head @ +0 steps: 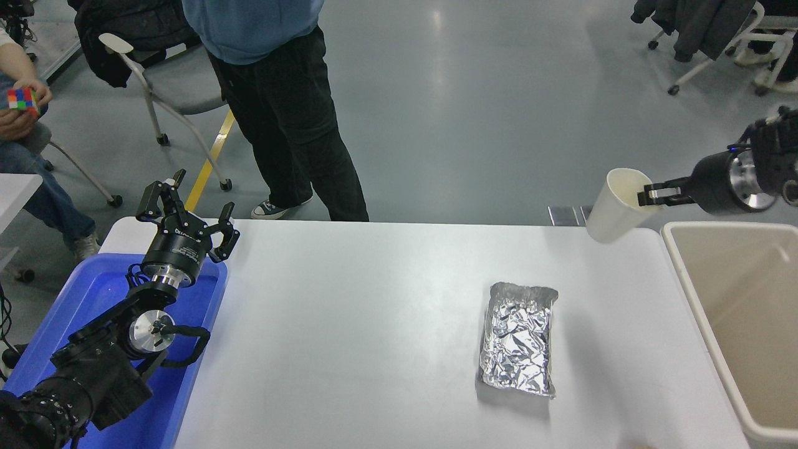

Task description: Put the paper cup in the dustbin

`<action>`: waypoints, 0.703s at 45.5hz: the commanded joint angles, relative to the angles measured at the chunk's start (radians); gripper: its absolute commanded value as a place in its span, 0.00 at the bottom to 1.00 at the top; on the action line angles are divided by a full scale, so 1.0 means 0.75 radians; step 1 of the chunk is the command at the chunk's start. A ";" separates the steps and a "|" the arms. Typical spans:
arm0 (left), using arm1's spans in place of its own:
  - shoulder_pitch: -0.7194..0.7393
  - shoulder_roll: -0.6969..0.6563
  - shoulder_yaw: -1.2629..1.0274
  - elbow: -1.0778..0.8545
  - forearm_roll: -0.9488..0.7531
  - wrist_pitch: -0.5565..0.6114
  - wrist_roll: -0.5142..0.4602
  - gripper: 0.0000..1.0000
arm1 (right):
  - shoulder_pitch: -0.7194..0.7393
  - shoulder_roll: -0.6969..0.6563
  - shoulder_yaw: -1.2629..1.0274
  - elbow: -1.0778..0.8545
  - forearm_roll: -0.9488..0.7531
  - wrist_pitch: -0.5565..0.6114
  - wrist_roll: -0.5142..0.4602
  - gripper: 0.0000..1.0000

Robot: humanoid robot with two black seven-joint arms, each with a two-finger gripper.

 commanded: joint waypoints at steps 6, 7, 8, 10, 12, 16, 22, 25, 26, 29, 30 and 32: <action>0.000 0.000 0.000 0.000 0.000 0.000 0.002 1.00 | -0.309 -0.211 0.126 -0.130 -0.009 -0.089 0.000 0.00; 0.000 0.000 0.000 0.002 0.000 0.000 0.000 1.00 | -0.338 -0.215 0.143 -0.138 -0.009 -0.099 0.000 0.00; 0.000 0.000 0.000 0.000 0.000 0.000 0.000 1.00 | -0.364 -0.217 0.161 -0.147 -0.009 -0.110 0.000 0.00; 0.000 0.000 0.000 0.000 0.000 0.000 0.000 1.00 | -0.409 -0.230 0.192 -0.167 -0.007 -0.118 0.000 0.00; 0.000 0.000 0.000 0.000 0.000 0.000 0.000 1.00 | -0.448 -0.240 0.220 -0.196 -0.001 -0.122 0.000 0.00; 0.000 0.000 0.000 0.000 0.000 0.000 0.000 1.00 | -0.555 -0.250 0.288 -0.304 0.016 -0.124 0.000 0.00; 0.000 0.000 0.000 0.000 0.000 0.000 0.000 1.00 | -0.732 -0.232 0.419 -0.470 0.016 -0.120 0.000 0.00; 0.000 0.000 0.000 0.000 0.000 0.000 0.000 1.00 | -0.822 -0.228 0.492 -0.539 0.012 -0.118 0.000 0.00; 0.000 0.000 0.000 0.000 0.000 0.000 0.000 1.00 | -0.849 -0.226 0.511 -0.564 0.012 -0.118 0.000 0.00; 0.000 0.000 0.000 0.000 0.000 0.000 0.000 1.00 | -0.915 -0.215 0.544 -0.647 0.014 -0.116 0.002 0.00; 0.000 0.000 0.000 0.000 0.000 0.000 0.000 1.00 | -0.933 -0.199 0.552 -0.674 0.012 -0.116 0.004 0.00; 0.000 0.000 0.000 0.000 0.000 0.000 0.002 1.00 | -0.978 -0.142 0.564 -0.752 0.014 -0.120 0.012 0.00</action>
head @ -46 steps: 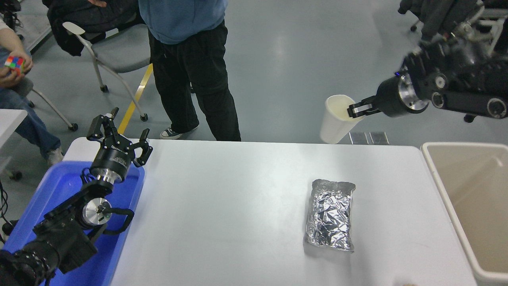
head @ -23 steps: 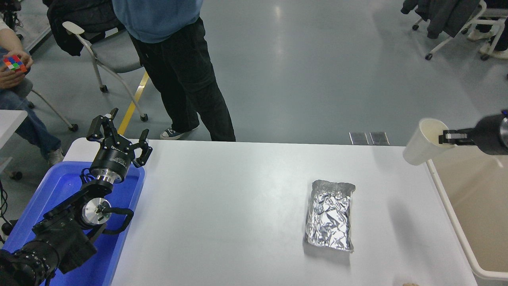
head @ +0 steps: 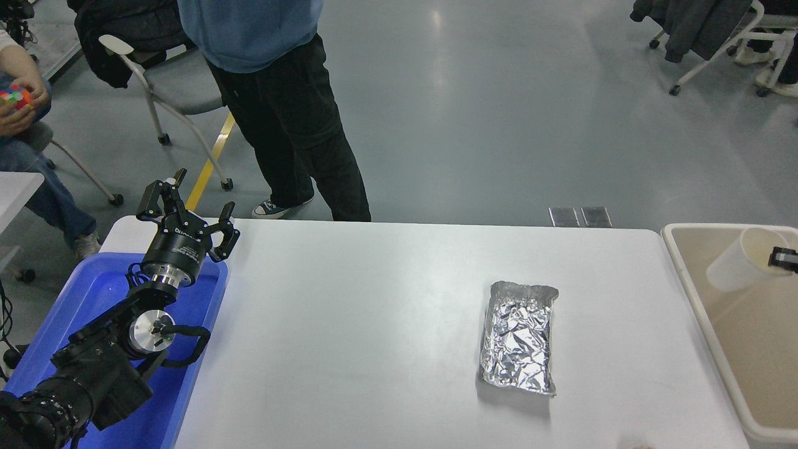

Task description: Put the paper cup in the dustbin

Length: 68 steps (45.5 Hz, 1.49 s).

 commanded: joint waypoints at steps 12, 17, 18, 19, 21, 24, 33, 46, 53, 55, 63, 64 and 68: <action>0.000 0.000 0.000 0.000 0.000 0.000 0.000 1.00 | -0.540 0.300 0.204 -0.722 0.113 0.017 0.020 0.00; 0.000 0.000 0.000 0.000 0.000 0.000 0.000 1.00 | -0.615 0.372 0.206 -0.842 0.124 0.029 0.016 0.00; 0.000 0.000 0.000 0.000 0.000 0.000 0.000 1.00 | -0.634 0.386 0.208 -0.861 0.126 0.029 0.014 0.00; 0.000 0.000 -0.002 0.000 0.000 0.000 0.000 1.00 | -0.648 0.400 0.206 -0.879 0.126 0.029 0.010 0.00; 0.000 0.000 0.000 0.000 0.000 0.000 0.000 1.00 | -0.673 0.431 0.208 -0.916 0.134 0.029 0.004 0.00; 0.000 0.000 0.000 0.000 0.000 0.000 0.000 1.00 | -0.699 0.464 0.210 -0.959 0.164 0.029 0.000 0.00; 0.000 0.000 0.000 0.000 0.000 0.000 0.000 1.00 | -0.765 0.535 0.213 -1.022 0.267 0.000 -0.045 0.00; 0.000 0.000 0.000 0.000 0.000 0.000 0.000 1.00 | -0.802 0.566 0.215 -1.057 0.289 -0.061 -0.049 0.00; 0.000 0.000 -0.002 0.000 0.000 0.000 0.000 1.00 | -0.804 0.560 0.215 -1.059 0.289 -0.061 -0.049 0.00; 0.000 0.000 0.000 0.000 0.000 0.000 0.000 1.00 | -0.804 0.560 0.215 -1.061 0.289 -0.061 -0.049 0.00; 0.000 0.000 0.000 0.000 0.000 0.000 0.000 1.00 | -0.804 0.562 0.217 -1.061 0.302 -0.063 -0.053 0.00; 0.000 0.000 -0.002 0.000 0.000 0.000 0.000 1.00 | -0.804 0.564 0.215 -1.061 0.302 -0.065 -0.053 0.00; 0.000 0.000 0.000 0.000 0.000 0.000 0.000 1.00 | -0.810 0.568 0.213 -1.074 0.302 -0.067 -0.053 0.09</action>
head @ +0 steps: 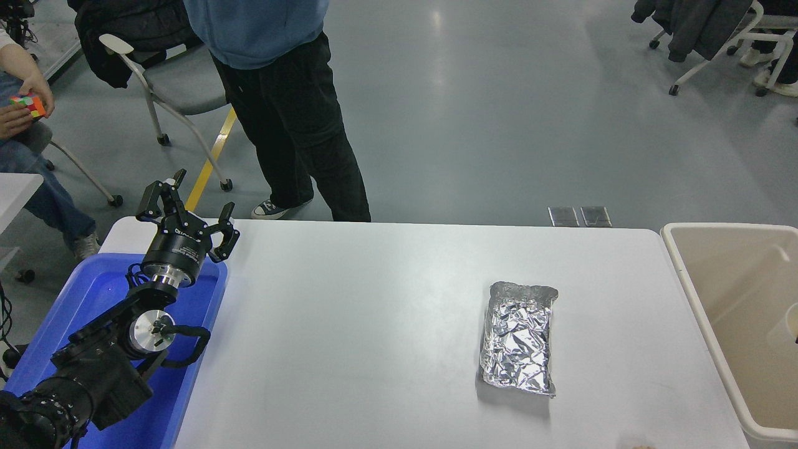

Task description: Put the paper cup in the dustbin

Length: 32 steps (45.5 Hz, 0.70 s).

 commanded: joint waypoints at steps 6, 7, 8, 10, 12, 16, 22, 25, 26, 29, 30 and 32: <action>0.000 0.000 0.001 0.000 0.000 0.000 0.000 1.00 | -0.012 0.011 0.000 -0.031 0.017 -0.053 0.001 0.78; 0.000 0.000 -0.001 0.000 0.000 0.000 0.000 1.00 | -0.012 0.015 0.000 -0.034 0.017 -0.075 0.003 0.97; 0.000 0.000 -0.001 0.000 0.000 0.000 0.000 1.00 | -0.012 0.017 0.000 -0.034 0.017 -0.079 0.003 0.98; 0.000 0.000 0.001 0.000 0.000 0.000 0.000 1.00 | -0.004 0.021 0.000 -0.034 0.019 -0.075 0.003 0.99; 0.000 0.000 0.001 0.000 0.000 0.000 0.000 1.00 | -0.002 0.023 0.002 -0.036 0.019 -0.075 0.003 0.99; 0.000 0.000 0.001 0.000 0.000 0.000 0.000 1.00 | 0.004 0.021 0.002 -0.036 0.019 -0.071 0.003 0.99; 0.000 0.000 -0.001 0.000 0.000 0.000 0.000 1.00 | 0.043 0.019 0.002 -0.036 0.019 -0.073 0.003 0.99; 0.000 0.000 -0.001 0.000 0.000 0.000 0.000 1.00 | 0.059 0.021 0.002 -0.036 0.019 -0.086 0.003 0.99; 0.000 0.000 0.001 0.000 0.000 0.000 0.000 1.00 | 0.059 0.023 0.002 -0.036 0.019 -0.092 0.003 0.99; 0.000 0.000 0.001 0.000 0.000 0.000 0.000 1.00 | 0.066 0.023 0.002 -0.042 0.019 -0.106 0.003 0.99; 0.000 0.000 -0.001 0.000 0.000 0.000 0.000 1.00 | 0.070 0.023 0.002 -0.050 0.019 -0.114 0.003 0.99; 0.000 0.000 0.001 0.000 0.000 0.000 0.000 1.00 | 0.084 0.021 0.000 -0.070 0.019 -0.124 0.003 0.99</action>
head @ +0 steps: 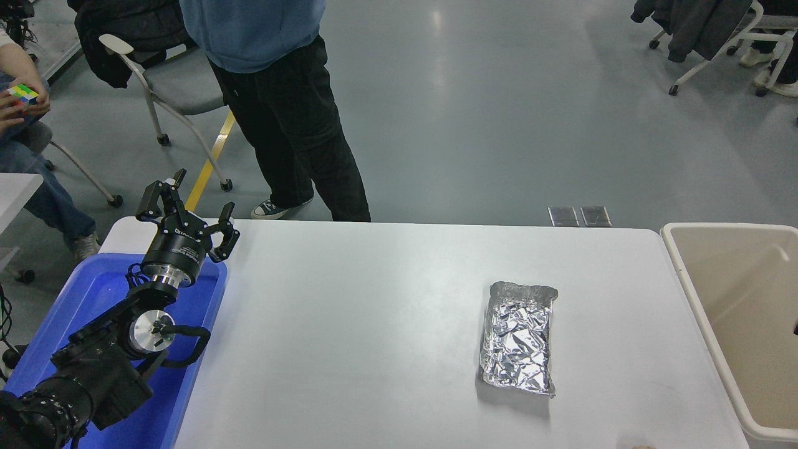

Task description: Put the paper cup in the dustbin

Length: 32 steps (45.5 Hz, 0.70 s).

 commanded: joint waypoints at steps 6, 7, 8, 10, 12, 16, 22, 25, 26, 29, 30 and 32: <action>0.000 0.000 0.001 0.000 0.000 0.000 0.000 1.00 | 0.049 0.003 0.000 -0.131 0.001 -0.036 0.000 0.99; 0.000 0.000 -0.001 0.000 0.000 0.000 0.000 1.00 | 0.053 0.003 0.000 -0.141 0.001 -0.026 0.000 0.99; 0.000 0.000 -0.001 0.000 0.000 0.000 0.000 1.00 | 0.059 0.003 0.002 -0.146 0.003 -0.020 -0.002 0.99; 0.000 0.000 0.001 0.000 0.000 0.000 0.000 1.00 | 0.065 0.001 0.008 -0.146 0.005 0.001 -0.004 0.99; 0.000 0.000 0.001 0.000 0.000 0.000 0.000 1.00 | 0.073 0.001 0.030 -0.146 0.025 0.043 -0.006 0.99; 0.000 0.000 0.001 0.000 0.000 0.000 0.000 1.00 | 0.075 -0.009 0.104 -0.142 0.085 0.176 -0.020 0.99; 0.000 0.000 0.001 0.000 0.000 0.000 0.000 1.00 | 0.085 -0.058 0.174 -0.115 0.144 0.195 -0.018 0.99; 0.000 0.000 -0.001 0.000 0.000 0.000 0.000 1.00 | 0.114 -0.117 0.217 -0.050 0.179 0.195 -0.014 0.99; 0.000 0.000 -0.001 0.000 0.000 0.000 0.000 1.00 | 0.126 -0.130 0.239 -0.013 0.201 0.195 -0.014 0.99; 0.000 0.000 0.001 0.000 0.000 0.000 0.000 1.00 | 0.157 -0.163 0.315 0.102 0.263 0.193 -0.014 0.99; 0.000 0.000 0.001 0.000 0.000 0.000 0.000 1.00 | 0.165 -0.171 0.343 0.128 0.279 0.193 -0.014 0.99; 0.000 0.000 -0.001 0.000 0.000 0.000 0.000 1.00 | 0.177 -0.189 0.405 0.171 0.302 0.193 -0.010 0.99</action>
